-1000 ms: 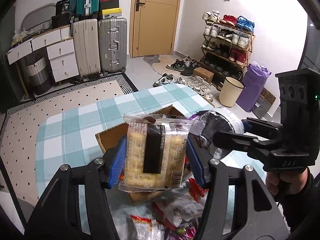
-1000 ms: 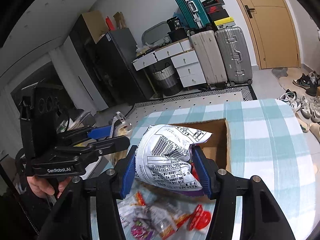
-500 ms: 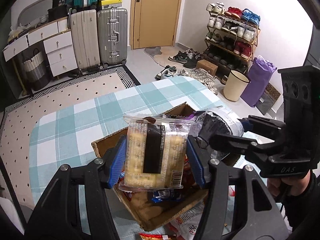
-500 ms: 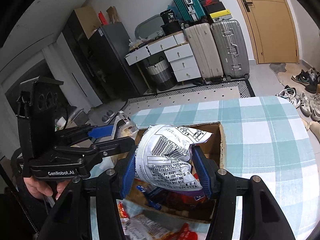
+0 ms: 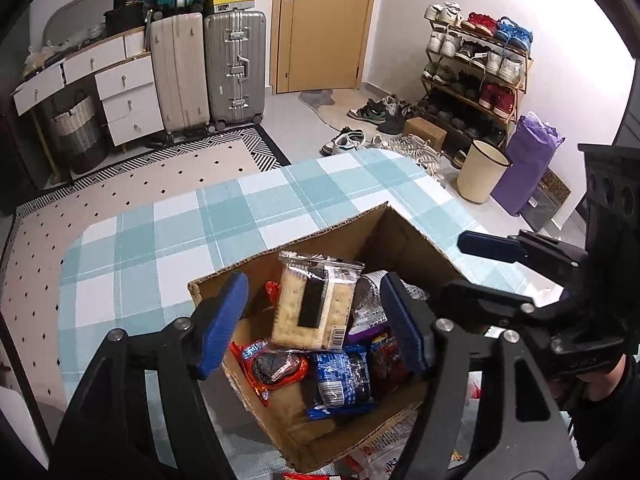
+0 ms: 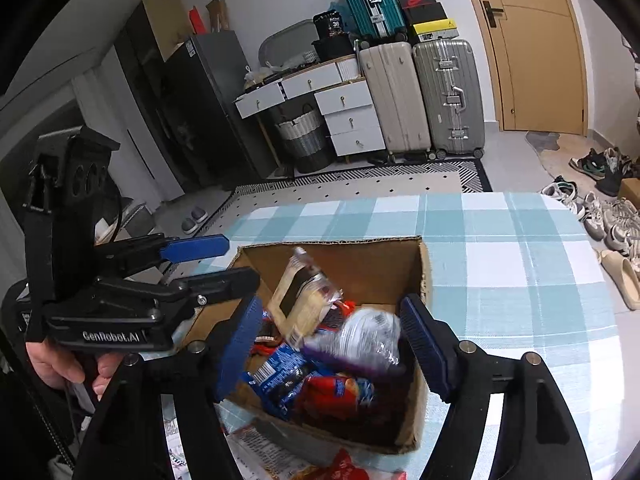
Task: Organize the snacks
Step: 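Move both grippers back over the remaining snack pile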
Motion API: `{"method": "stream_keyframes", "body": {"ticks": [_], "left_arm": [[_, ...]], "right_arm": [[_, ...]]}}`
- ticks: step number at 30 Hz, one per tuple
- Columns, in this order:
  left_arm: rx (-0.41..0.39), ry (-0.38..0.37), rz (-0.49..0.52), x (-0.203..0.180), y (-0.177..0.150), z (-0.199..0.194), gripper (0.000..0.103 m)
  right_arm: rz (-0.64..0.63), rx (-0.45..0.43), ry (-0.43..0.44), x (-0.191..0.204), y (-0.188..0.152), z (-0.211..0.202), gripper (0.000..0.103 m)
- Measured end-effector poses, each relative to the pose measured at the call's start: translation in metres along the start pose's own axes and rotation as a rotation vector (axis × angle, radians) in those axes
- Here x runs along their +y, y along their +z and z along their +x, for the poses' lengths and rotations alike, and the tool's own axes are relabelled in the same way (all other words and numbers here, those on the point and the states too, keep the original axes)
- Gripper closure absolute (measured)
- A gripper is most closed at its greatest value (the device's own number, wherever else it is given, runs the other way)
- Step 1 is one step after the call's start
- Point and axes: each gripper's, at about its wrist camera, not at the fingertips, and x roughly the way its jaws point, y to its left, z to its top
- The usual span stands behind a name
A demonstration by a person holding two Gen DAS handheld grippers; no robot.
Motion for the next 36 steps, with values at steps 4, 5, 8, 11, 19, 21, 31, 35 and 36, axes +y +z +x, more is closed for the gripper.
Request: {"method": "stream_keyframes", "body": {"ticks": [4, 5, 8, 11, 19, 21, 31, 35, 36], "left_arm": [[-0.003, 0.008, -0.001, -0.001, -0.002, -0.010, 0.036], [-0.005, 0.009, 0.000, -0.002, -0.003, -0.012, 0.036], [-0.009, 0.020, 0.003, -0.005, -0.005, -0.021, 0.036], [-0.015, 0.024, 0.002, -0.007, -0.009, -0.031, 0.036], [-0.032, 0.068, 0.000, -0.014, -0.020, -0.060, 0.025], [-0.042, 0.087, -0.009, -0.014, -0.025, -0.069, 0.021], [-0.057, 0.117, -0.025, -0.014, -0.054, -0.114, 0.020], [-0.078, 0.140, -0.033, -0.016, -0.067, -0.132, 0.016], [-0.082, 0.145, -0.038, -0.017, -0.072, -0.137, 0.014]], "right_arm": [[0.008, -0.017, -0.003, -0.001, -0.001, -0.012, 0.029], [0.010, -0.019, -0.002, -0.002, -0.001, -0.014, 0.029], [0.015, -0.027, 0.001, -0.001, -0.002, -0.021, 0.029], [0.012, -0.040, 0.004, 0.003, -0.002, -0.030, 0.029], [-0.016, -0.057, 0.000, 0.022, -0.005, -0.052, 0.027], [-0.021, -0.065, -0.001, 0.027, -0.008, -0.059, 0.024], [-0.055, -0.083, 0.000, 0.057, -0.028, -0.089, 0.019], [-0.061, -0.083, 0.001, 0.065, -0.038, -0.096, 0.019], [-0.062, -0.084, 0.003, 0.068, -0.042, -0.098, 0.019]]}}
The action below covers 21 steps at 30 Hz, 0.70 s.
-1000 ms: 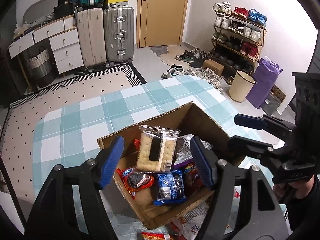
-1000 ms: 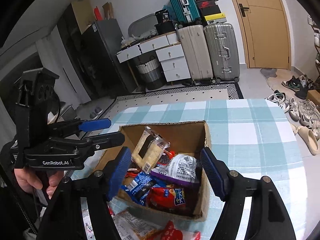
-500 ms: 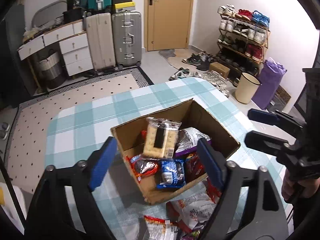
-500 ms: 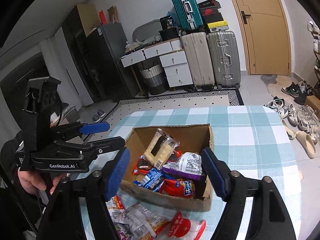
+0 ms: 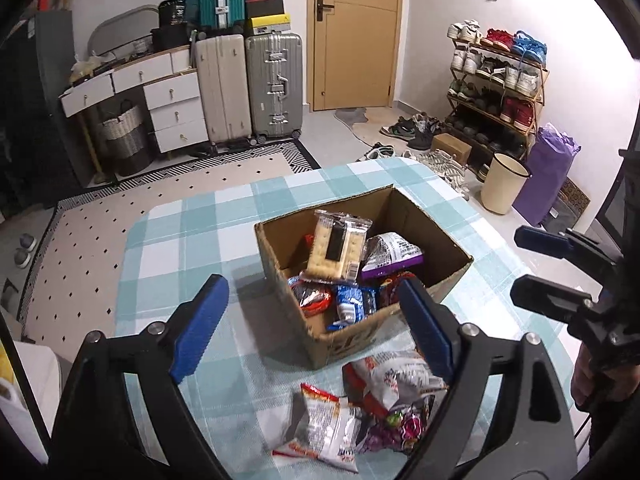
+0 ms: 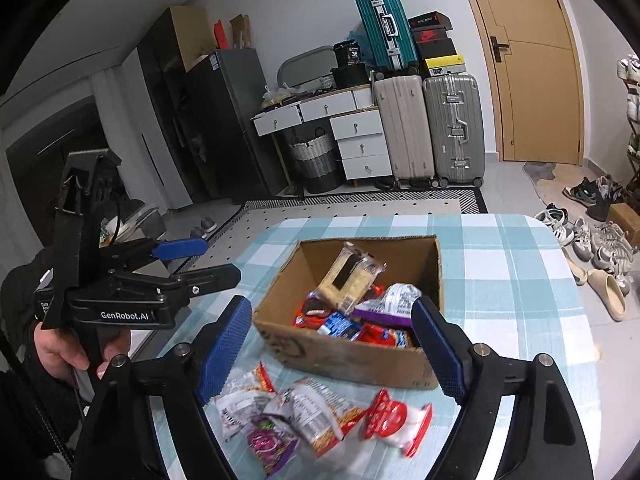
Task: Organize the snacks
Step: 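Move both grippers back over the remaining snack pile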
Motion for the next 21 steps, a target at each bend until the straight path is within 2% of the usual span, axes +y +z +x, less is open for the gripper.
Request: {"method": "stream_keyframes", "body": {"ticks": [3, 9, 21], "left_arm": [[-0.011, 0.023, -0.018, 0.001, -0.013, -0.013, 0.001], [-0.016, 0.048, -0.048, 0.005, -0.042, -0.030, 0.001], [0.035, 0.070, -0.120, 0.025, -0.096, -0.021, 0.001]], "right_arm": [[-0.002, -0.002, 0.012, 0.010, -0.012, -0.007, 0.017], [-0.001, 0.002, 0.026, 0.024, -0.032, -0.014, 0.014], [0.074, 0.055, 0.049, 0.029, -0.074, -0.003, 0.012]]}}
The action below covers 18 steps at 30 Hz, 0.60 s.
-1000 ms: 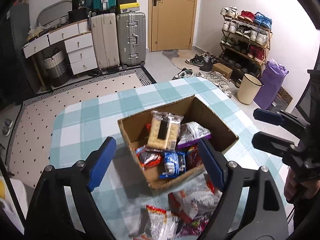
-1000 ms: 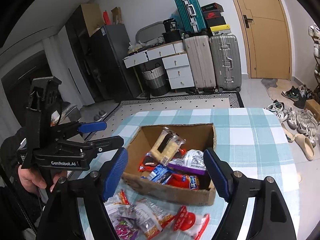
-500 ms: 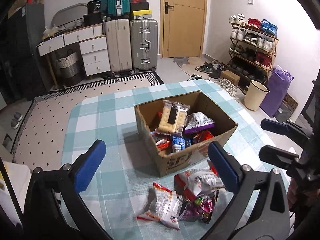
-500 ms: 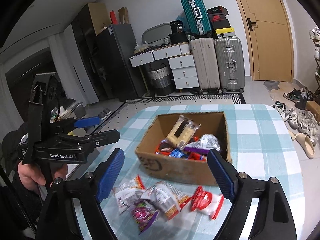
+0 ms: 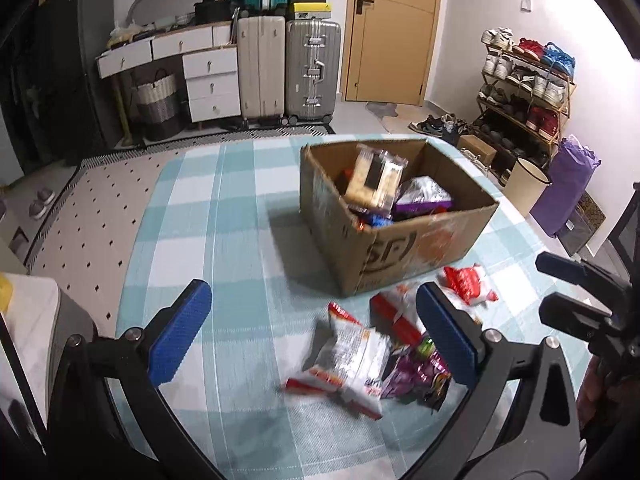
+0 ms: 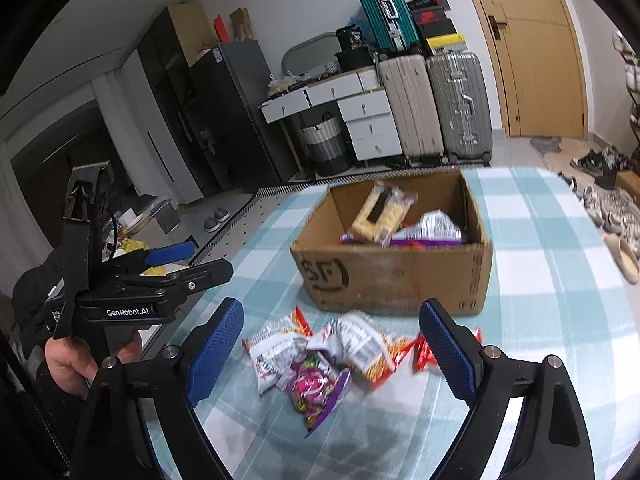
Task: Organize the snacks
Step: 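Move both grippers back over the remaining snack pile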
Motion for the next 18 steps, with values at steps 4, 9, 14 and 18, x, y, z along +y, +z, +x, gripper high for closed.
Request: {"method": "stream_keyframes", "body": {"ticks": [4, 9, 14, 18], "left_arm": [[0.014, 0.001, -0.023, 0.007, -0.012, 0.008, 0.001], [0.037, 0.015, -0.048, 0.017, -0.031, 0.019, 0.001], [0.057, 0.018, -0.075, 0.027, -0.047, 0.030, 0.001], [0.078, 0.014, -0.093, 0.033, -0.056, 0.038, 0.001]], "right_arm": [[0.032, 0.025, 0.007, 0.000, -0.020, 0.008, 0.012], [0.067, 0.060, 0.019, 0.004, -0.046, 0.020, 0.012], [0.097, 0.081, 0.028, 0.004, -0.060, 0.032, 0.012], [0.122, 0.102, 0.033, 0.000, -0.069, 0.040, 0.012]]}}
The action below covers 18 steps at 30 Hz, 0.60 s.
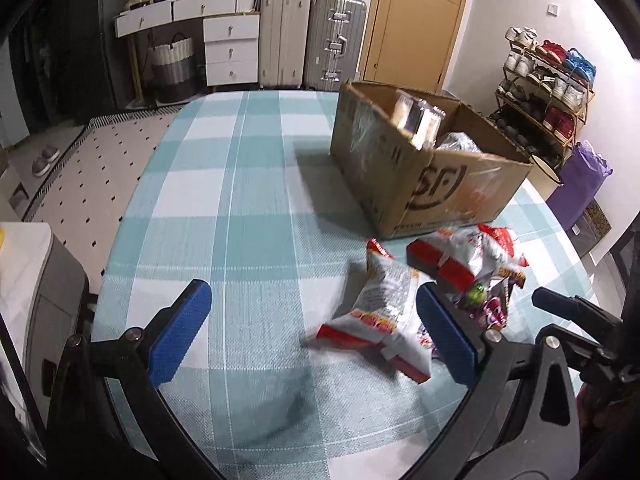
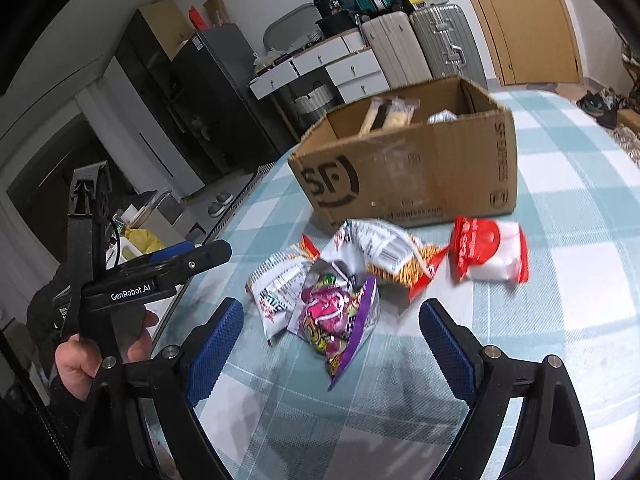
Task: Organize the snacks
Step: 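Move both grippers back over the remaining snack pile, then grasp the purple candy bag with the right gripper and lift it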
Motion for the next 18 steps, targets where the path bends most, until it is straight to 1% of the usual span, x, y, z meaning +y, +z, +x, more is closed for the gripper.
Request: {"method": "stream_keyframes", "body": {"ticks": [6, 10, 18], "left_arm": [[0.015, -0.004, -0.007, 0.004, -0.006, 0.009, 0.001], [0.021, -0.006, -0.012, 0.007, -0.009, 0.012, 0.001], [0.040, -0.004, -0.003, 0.009, -0.013, 0.017, 0.001]], "right_arm": [[0.031, 0.043, 0.022, -0.007, -0.007, 0.017, 0.012], [0.036, 0.056, 0.033, -0.006, -0.007, 0.026, 0.012], [0.042, 0.091, 0.053, -0.005, -0.004, 0.049, 0.021]]}}
